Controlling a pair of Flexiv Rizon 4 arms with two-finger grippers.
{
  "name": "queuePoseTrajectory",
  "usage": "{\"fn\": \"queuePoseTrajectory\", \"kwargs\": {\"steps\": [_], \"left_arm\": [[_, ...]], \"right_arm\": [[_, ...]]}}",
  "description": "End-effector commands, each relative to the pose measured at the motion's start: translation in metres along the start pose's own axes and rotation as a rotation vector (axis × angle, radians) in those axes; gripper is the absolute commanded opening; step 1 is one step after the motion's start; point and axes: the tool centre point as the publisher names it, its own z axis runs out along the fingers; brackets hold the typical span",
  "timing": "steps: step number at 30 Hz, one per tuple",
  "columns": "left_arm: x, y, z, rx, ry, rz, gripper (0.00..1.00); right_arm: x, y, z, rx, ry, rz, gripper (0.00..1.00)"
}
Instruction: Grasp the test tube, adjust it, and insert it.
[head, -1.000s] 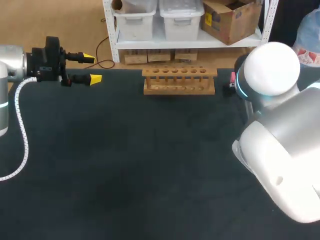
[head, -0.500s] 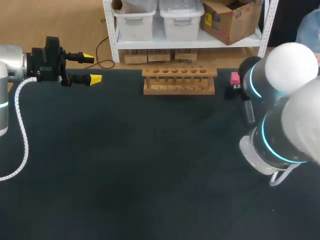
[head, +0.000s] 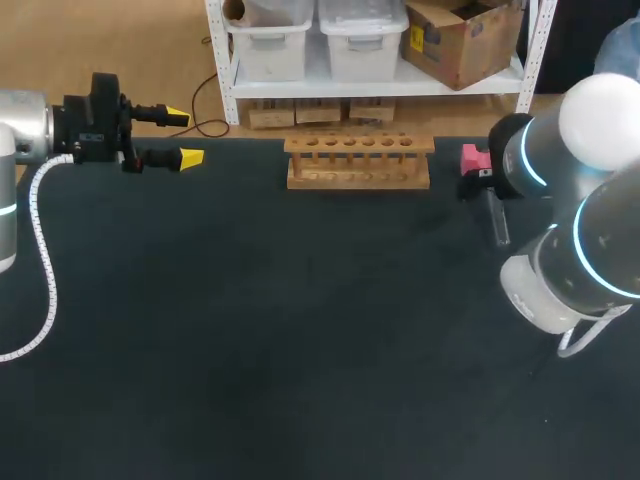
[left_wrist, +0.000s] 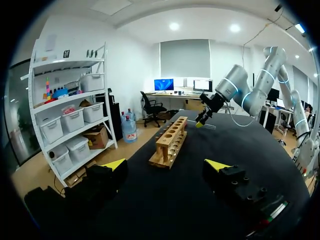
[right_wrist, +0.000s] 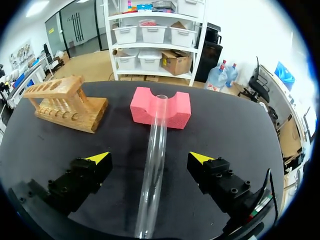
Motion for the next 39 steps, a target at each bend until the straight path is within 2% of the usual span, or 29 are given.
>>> {"fn": "queuePoseTrajectory", "kwargs": {"steps": [1,16,17,19,22,23,24,30,33,36,39], "left_arm": [[0.0009,-0.0015,0.0,-0.005,-0.002,0.002,1.0],[0.0009,-0.0015,0.0,-0.005,-0.002,0.002,1.0],[0.0009,-0.0015,0.0,-0.005,-0.002,0.002,1.0],[0.0009,-0.0015,0.0,-0.005,-0.002,0.002,1.0],[0.0009,-0.0015,0.0,-0.005,-0.002,0.002,1.0],[0.0009,-0.0015,0.0,-0.005,-0.002,0.002,1.0],[0.0009,-0.0015,0.0,-0.005,-0.002,0.002,1.0],[0.0009,-0.0015,0.0,-0.005,-0.002,0.002,1.0],[0.0009,-0.0015,0.0,-0.005,-0.002,0.002,1.0],[0.0009,-0.0015,0.0,-0.005,-0.002,0.002,1.0],[0.0009,-0.0015,0.0,-0.005,-0.002,0.002,1.0]], "right_arm": [[-0.004,-0.0048,0.0039,-0.127,0.022,-0.016,1.0],[-0.0023,-0.003,0.0098,-0.163,0.046,-0.045,1.0],[-0.0024,-0.0031,0.0098,-0.164,0.047,-0.045,0.93],[-0.0025,-0.0032,0.0098,-0.164,0.05,-0.045,0.88],[-0.0017,-0.0029,0.0104,-0.165,0.056,-0.045,0.64],[-0.0012,-0.0025,0.0106,-0.165,0.058,-0.046,0.47],[-0.0007,-0.0021,0.0109,-0.163,0.062,-0.048,0.42],[0.0003,-0.0017,0.0127,-0.149,0.074,-0.054,0.45],[0.0003,-0.0017,0.0127,-0.135,0.078,-0.06,0.4],[0.0004,-0.0014,0.0129,-0.124,0.082,-0.066,0.44],[0.0007,-0.0012,0.0129,-0.121,0.086,-0.065,0.41]]}}
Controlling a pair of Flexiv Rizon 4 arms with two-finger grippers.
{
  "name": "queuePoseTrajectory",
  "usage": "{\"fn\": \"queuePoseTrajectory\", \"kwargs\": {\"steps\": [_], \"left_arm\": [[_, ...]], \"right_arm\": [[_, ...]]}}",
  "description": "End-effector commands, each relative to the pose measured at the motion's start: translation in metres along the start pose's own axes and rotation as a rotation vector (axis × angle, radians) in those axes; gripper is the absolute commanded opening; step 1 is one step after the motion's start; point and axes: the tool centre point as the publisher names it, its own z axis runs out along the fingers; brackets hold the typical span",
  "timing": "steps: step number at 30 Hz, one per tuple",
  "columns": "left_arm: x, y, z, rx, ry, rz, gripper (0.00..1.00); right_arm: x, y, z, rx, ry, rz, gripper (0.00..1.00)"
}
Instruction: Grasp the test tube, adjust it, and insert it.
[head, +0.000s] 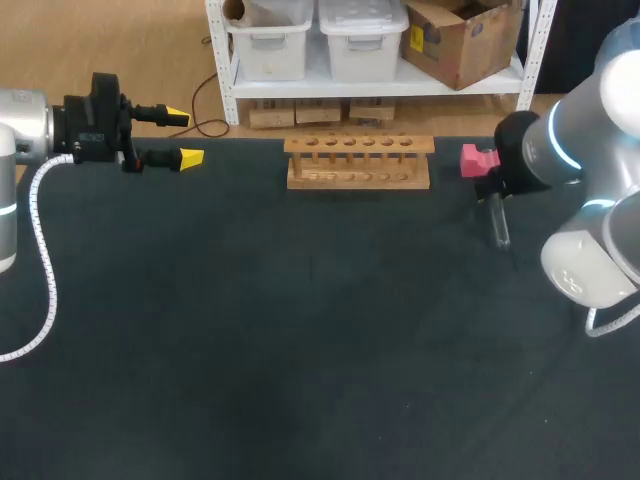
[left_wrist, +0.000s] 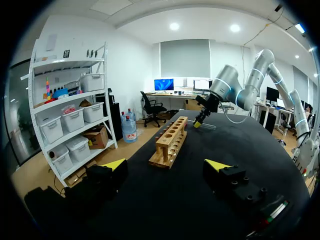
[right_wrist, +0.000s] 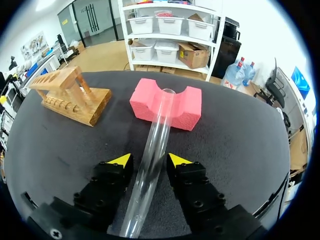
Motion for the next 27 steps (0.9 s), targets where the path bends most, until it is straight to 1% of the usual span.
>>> {"fn": "queuePoseTrajectory", "kwargs": {"steps": [1,3,6,8,9,12,13,16,18,20,22,27], "left_arm": [[0.0009,-0.0015,0.0,-0.005,-0.002,0.002,1.0],[0.0009,-0.0015,0.0,-0.005,-0.002,0.002,1.0],[0.0009,-0.0015,0.0,-0.005,-0.002,0.002,1.0],[0.0009,-0.0015,0.0,-0.005,-0.002,0.002,1.0],[0.0009,-0.0015,0.0,-0.005,-0.002,0.002,1.0],[0.0009,-0.0015,0.0,-0.005,-0.002,0.002,1.0],[0.0009,-0.0015,0.0,-0.005,-0.002,0.002,1.0],[0.0009,-0.0015,0.0,-0.005,-0.002,0.002,1.0],[0.0009,-0.0015,0.0,-0.005,-0.002,0.002,1.0],[0.0009,-0.0015,0.0,-0.005,-0.002,0.002,1.0],[0.0009,-0.0015,0.0,-0.005,-0.002,0.002,1.0],[0.0009,-0.0015,0.0,-0.005,-0.002,0.002,1.0]], "right_arm": [[-0.0002,0.0019,-0.0003,0.01,0.006,0.002,0.4],[0.0007,0.0021,0.0001,0.012,0.01,0.002,0.4],[0.0017,0.002,0.0001,0.019,0.016,0.002,0.36],[0.0019,0.0018,-0.0001,0.023,0.018,0.0,0.27],[0.002,0.0018,-0.0002,0.024,0.019,-0.001,0.27],[0.0023,0.0017,-0.0005,0.026,0.022,-0.004,0.17],[0.0024,0.0017,-0.0006,0.027,0.023,-0.005,0.18],[0.003,0.0018,-0.0009,0.03,0.027,-0.009,0.03],[0.0034,0.0019,-0.001,0.032,0.03,-0.009,0.01],[0.0042,0.0017,-0.0013,0.036,0.037,-0.004,0.03],[0.0053,0.001,-0.0012,0.041,0.044,0.004,0.0],[0.0063,-0.0003,-0.0001,0.058,0.062,0.024,0.0]]}}
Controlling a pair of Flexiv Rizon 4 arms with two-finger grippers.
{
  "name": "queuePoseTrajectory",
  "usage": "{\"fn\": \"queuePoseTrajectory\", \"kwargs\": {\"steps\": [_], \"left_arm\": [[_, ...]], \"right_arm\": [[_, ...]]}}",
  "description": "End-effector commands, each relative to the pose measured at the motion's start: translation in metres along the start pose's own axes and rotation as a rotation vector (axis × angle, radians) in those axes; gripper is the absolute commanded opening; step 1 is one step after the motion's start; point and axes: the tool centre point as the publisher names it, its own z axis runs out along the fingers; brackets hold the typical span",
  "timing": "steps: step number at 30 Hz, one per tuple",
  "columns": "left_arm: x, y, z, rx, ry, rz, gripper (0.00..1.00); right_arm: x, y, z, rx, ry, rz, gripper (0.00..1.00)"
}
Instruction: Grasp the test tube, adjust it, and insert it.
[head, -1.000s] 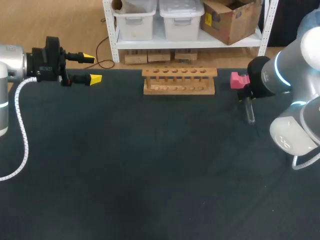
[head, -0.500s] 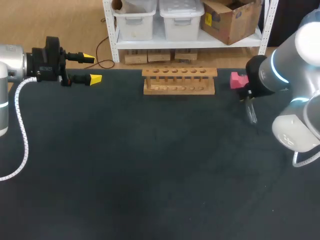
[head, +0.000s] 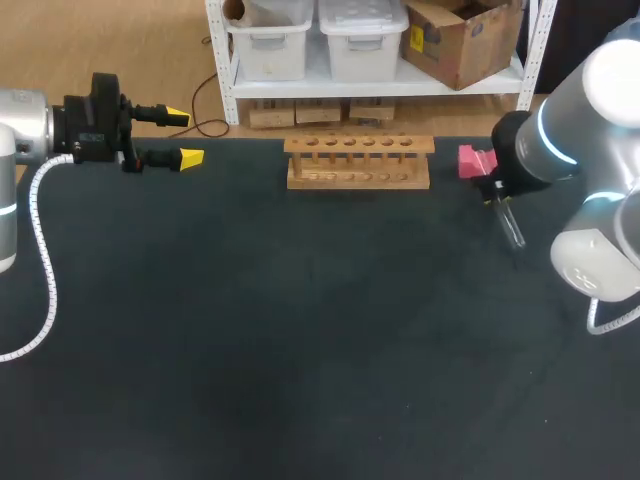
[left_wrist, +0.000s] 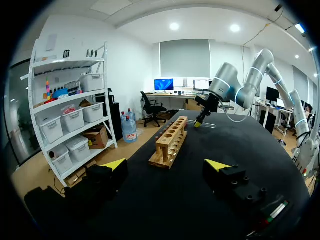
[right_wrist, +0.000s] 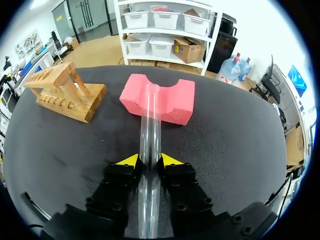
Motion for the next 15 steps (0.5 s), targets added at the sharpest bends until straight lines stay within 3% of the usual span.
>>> {"fn": "queuePoseTrajectory", "kwargs": {"steps": [1,15], "left_arm": [[0.0009,-0.0015,0.0,-0.005,-0.002,0.002,1.0],[0.0009,-0.0015,0.0,-0.005,-0.002,0.002,1.0]], "right_arm": [[-0.0008,0.0019,0.0006,0.012,0.012,0.011,0.0],[-0.0015,-0.0005,-0.0033,0.078,0.019,0.094,0.0]]}}
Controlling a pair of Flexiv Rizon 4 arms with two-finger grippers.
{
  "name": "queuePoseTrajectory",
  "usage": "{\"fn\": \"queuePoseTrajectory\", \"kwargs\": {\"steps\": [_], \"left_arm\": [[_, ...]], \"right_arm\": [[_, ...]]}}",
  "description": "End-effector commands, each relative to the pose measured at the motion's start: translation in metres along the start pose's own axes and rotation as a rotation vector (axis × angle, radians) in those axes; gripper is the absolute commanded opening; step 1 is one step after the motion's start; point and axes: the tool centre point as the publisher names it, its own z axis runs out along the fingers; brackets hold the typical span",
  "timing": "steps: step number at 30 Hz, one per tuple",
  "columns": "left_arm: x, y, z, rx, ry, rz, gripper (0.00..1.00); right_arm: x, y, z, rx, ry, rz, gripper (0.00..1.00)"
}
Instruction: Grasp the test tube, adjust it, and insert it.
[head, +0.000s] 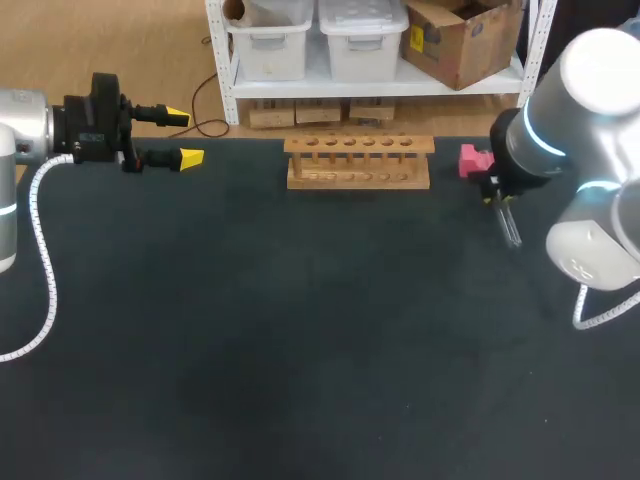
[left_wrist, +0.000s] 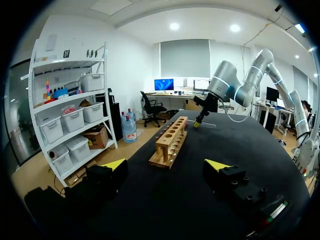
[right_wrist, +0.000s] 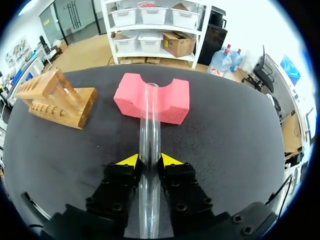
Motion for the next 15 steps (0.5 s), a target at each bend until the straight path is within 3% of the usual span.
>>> {"fn": "queuePoseTrajectory", "kwargs": {"steps": [1,15], "left_arm": [[0.001,-0.001,0.0,-0.005,-0.003,0.002,1.0],[0.001,-0.001,0.0,-0.005,-0.003,0.002,1.0]], "right_arm": [[0.002,0.002,-0.005,0.021,-0.018,0.013,0.0],[-0.006,-0.002,-0.048,0.081,-0.054,0.078,0.0]]}}
